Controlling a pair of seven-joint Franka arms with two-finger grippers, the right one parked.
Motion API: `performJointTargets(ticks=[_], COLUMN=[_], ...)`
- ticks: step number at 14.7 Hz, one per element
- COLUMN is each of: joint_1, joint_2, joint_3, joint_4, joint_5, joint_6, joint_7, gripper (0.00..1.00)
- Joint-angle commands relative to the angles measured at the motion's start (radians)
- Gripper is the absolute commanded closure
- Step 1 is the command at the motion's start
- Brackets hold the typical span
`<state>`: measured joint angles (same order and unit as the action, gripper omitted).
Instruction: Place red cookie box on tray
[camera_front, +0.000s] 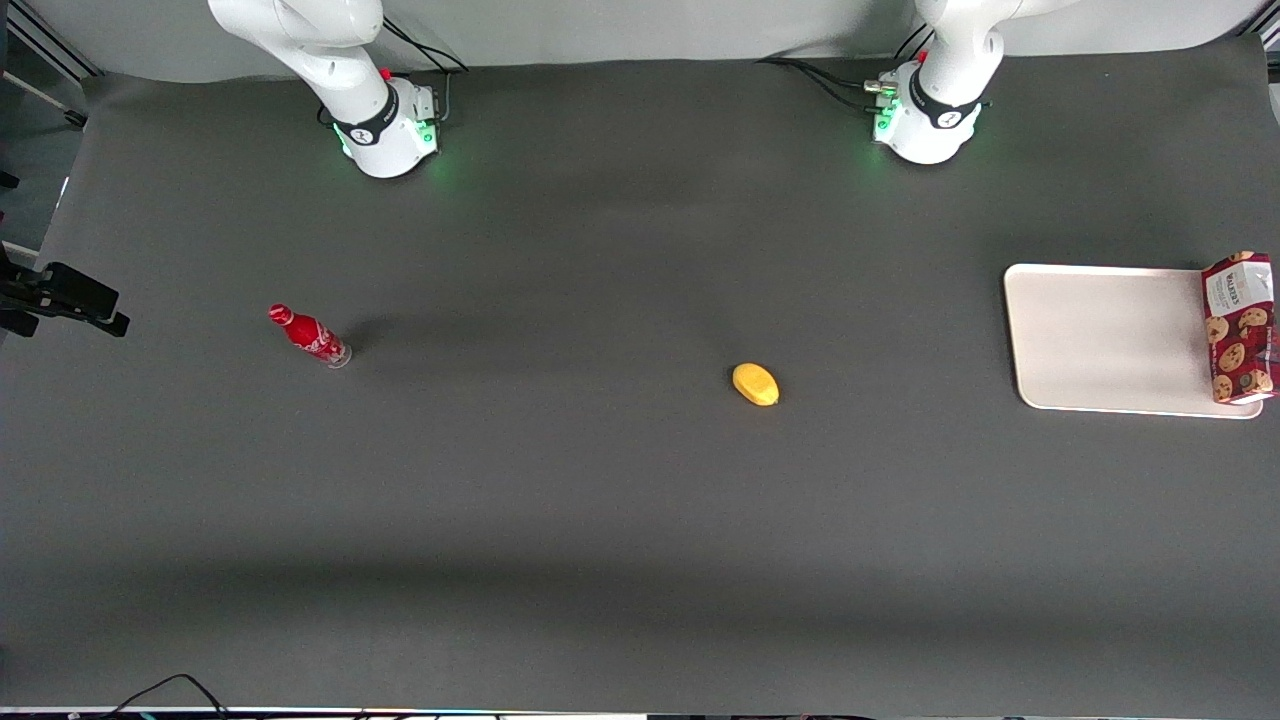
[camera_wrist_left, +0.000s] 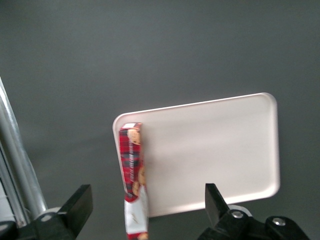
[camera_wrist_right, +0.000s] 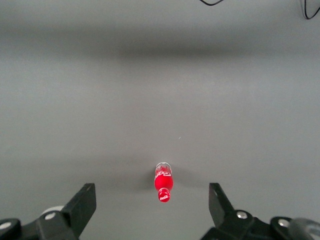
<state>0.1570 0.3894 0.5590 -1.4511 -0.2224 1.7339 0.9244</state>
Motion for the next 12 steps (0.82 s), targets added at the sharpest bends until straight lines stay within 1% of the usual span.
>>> performJointTargets(ticks=[1,3,4,5,7,9,11,12], joint_1=[-0.039,-0.06,-0.068,-0.068,-0.076,-0.08,-0.082,-0.082], joint_2=[-0.044,-0.131,-0.174,-0.217,-0.303,-0.384,-0.493,-0.532], joint_3=[-0.078,-0.209,-0.281,-0.351,-0.465,-0.563,-0.603,-0.617], joint_4=[0.24,0.258,0.242,0.221,0.116,-0.01,-0.183,-0.24], joint_5=[0.038,0.095,0.133,0.153,0.178,0.21,0.212,0.212], joint_6=[-0.334,-0.437,-0.47,-0.494,-0.476,-0.429,-0.323,-0.292], joint_7=[-0.284,-0.485,-0.583,-0.661,-0.793,-0.886,-0.938,-0.941], gripper=[0.0,0.0,0.0,0.0,0.0,0.0,0.0,0.0])
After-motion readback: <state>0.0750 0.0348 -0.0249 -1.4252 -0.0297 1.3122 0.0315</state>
